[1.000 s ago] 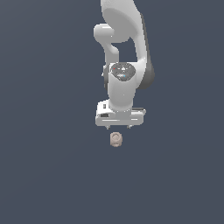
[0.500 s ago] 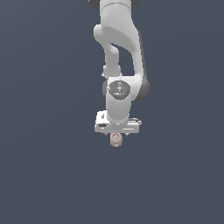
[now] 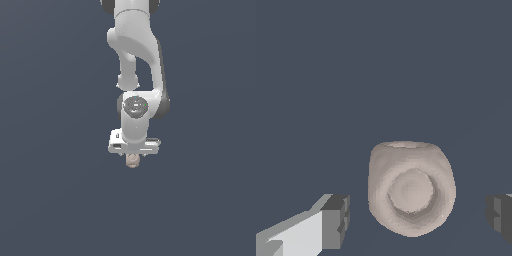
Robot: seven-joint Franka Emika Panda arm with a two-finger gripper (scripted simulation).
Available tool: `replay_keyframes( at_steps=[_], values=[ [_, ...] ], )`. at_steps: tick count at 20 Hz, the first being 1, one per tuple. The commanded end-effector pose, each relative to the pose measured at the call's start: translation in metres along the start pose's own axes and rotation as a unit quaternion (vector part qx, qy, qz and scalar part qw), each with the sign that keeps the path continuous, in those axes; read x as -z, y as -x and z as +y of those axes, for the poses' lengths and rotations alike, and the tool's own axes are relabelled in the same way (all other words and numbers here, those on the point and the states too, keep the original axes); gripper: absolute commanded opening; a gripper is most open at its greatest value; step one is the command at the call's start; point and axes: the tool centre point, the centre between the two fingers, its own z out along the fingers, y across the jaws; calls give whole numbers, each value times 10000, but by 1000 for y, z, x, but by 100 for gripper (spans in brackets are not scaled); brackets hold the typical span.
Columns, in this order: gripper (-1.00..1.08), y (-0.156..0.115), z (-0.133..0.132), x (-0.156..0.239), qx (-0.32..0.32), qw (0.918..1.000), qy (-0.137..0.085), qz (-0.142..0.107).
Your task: Pick up the object and move it to a goal position.
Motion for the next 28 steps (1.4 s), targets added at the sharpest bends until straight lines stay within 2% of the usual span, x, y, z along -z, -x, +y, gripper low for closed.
replay_keyframes(
  at_steps=[1, 6, 11, 12, 28],
  values=[
    [100, 1, 0, -11, -1, 10000, 1, -7],
    [100, 1, 0, -37, -6, 10000, 1, -6],
    [100, 0, 0, -43, -8, 10000, 0, -6],
    [-100, 0, 0, -43, -8, 10000, 0, -6],
    [-100, 4, 1, -37, -8, 10000, 0, -3]
  ],
)
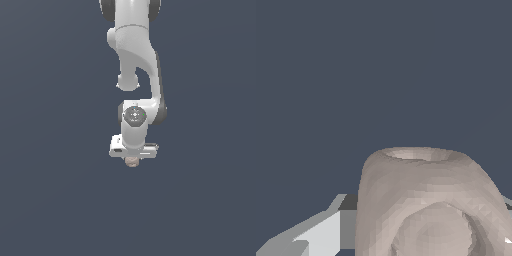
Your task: Pick up the object and move it to a goal position.
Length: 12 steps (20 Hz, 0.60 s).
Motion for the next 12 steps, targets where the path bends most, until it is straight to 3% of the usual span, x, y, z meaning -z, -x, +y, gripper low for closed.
replay_keyframes(
  at_steps=[1, 12],
  values=[
    [-100, 3, 1, 4, 0, 10000, 0, 4],
    [-100, 41, 7, 43, 0, 10000, 0, 4]
  ],
)
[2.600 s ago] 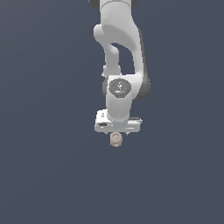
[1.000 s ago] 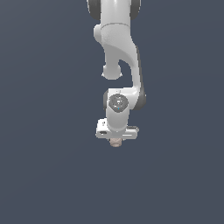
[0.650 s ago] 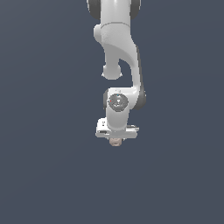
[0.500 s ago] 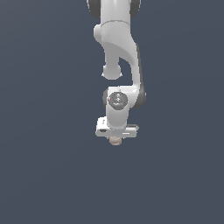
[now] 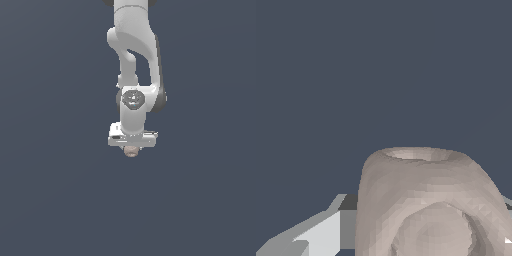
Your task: Pick up the object and move it to a goal position.
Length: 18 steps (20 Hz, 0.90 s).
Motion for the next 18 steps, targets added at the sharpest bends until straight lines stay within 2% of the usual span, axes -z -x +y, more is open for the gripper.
replay_keyframes(
  at_steps=[1, 10, 18],
  values=[
    [-100, 12, 2, 13, 0, 10000, 0, 5],
    [-100, 46, 8, 51, -1, 10000, 0, 2],
    [-100, 57, 10, 64, -1, 10000, 0, 2]
  ],
)
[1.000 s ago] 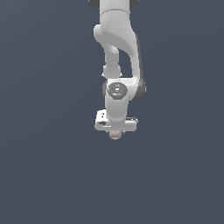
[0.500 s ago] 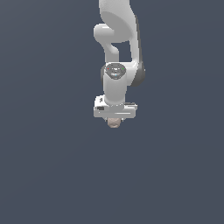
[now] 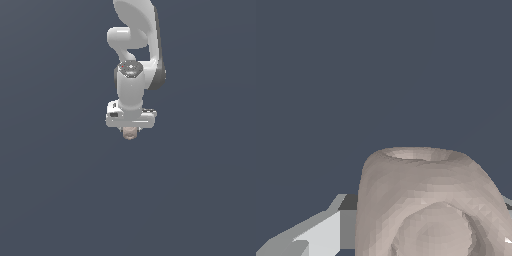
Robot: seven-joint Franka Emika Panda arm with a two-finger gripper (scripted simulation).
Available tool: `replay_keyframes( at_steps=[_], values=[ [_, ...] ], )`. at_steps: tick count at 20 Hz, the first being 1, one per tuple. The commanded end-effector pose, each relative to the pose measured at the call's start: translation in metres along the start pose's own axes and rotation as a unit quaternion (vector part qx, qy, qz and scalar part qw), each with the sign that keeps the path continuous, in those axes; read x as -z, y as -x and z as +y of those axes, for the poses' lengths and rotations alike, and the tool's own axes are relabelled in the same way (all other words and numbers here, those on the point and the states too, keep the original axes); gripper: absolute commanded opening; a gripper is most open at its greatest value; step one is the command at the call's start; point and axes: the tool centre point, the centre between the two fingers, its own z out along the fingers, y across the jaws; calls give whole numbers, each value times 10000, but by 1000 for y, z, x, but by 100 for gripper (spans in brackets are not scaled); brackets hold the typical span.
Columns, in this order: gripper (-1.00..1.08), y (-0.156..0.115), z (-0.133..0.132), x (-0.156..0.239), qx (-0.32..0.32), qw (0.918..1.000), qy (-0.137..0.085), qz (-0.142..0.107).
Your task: Pick up the object and move it to a goal position.
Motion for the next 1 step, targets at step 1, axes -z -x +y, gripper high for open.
replay_keyframes(
  at_steps=[1],
  values=[
    [-100, 2, 0, 2, 0, 10000, 0, -3]
  ],
)
